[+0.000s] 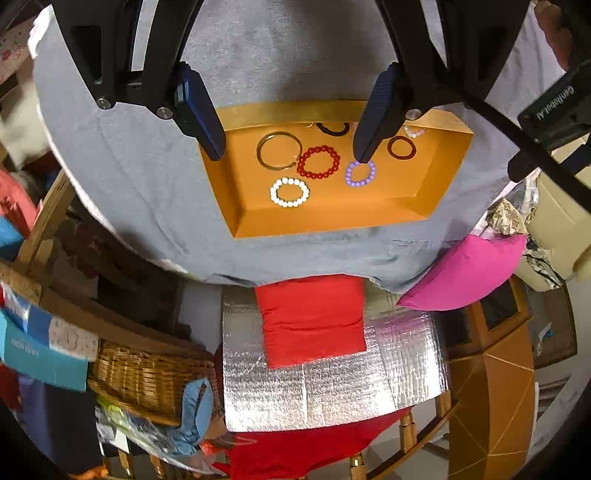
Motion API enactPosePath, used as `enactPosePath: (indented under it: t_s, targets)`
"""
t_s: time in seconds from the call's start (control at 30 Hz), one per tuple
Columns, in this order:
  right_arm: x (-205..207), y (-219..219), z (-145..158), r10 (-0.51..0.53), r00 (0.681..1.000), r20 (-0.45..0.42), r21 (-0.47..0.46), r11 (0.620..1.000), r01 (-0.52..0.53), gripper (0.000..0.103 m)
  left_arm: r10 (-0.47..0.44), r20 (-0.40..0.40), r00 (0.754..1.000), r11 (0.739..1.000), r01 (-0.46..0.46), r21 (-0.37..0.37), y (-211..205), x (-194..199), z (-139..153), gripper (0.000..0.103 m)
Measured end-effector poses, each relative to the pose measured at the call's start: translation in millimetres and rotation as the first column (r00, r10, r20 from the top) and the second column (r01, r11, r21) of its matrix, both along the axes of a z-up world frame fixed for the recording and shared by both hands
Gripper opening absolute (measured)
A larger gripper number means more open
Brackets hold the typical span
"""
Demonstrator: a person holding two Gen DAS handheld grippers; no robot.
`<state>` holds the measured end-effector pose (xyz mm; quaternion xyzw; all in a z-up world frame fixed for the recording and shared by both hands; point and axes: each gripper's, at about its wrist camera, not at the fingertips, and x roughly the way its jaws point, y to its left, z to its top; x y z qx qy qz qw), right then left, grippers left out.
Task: Organize jewelry
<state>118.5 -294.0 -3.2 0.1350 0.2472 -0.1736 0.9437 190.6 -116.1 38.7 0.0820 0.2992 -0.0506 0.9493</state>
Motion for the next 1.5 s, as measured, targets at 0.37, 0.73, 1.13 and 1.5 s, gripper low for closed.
enactPosePath:
  t_s: [0.37,0.73,1.13,1.5]
  targets:
    - [4,-13,-16,-0.019,1.0,-0.023,0.027,0.999,0.02,0.075,0.022,-0.005,1.0,1.0,-0.022,-0.005,-1,7,-4,0.089]
    - [0,-3,-3,-0.009,1.0,0.009,0.023,1.0,0.008,0.075,-0.001,0.007,1.0,1.0,0.001,0.012,-3,1,-2,0.089]
    - [7,1,-1,0.001,1.0,0.011,0.033,0.999,-0.002,0.075,-0.005,0.002,1.0,1.0,0.005,0.019,-2,2,-3,0.089]
    - [8,2,-3,0.007,1.0,0.004,0.038,0.999,-0.008,0.075,-0.008,0.001,1.0,1.0,0.008,0.023,-3,2,-4,0.089]
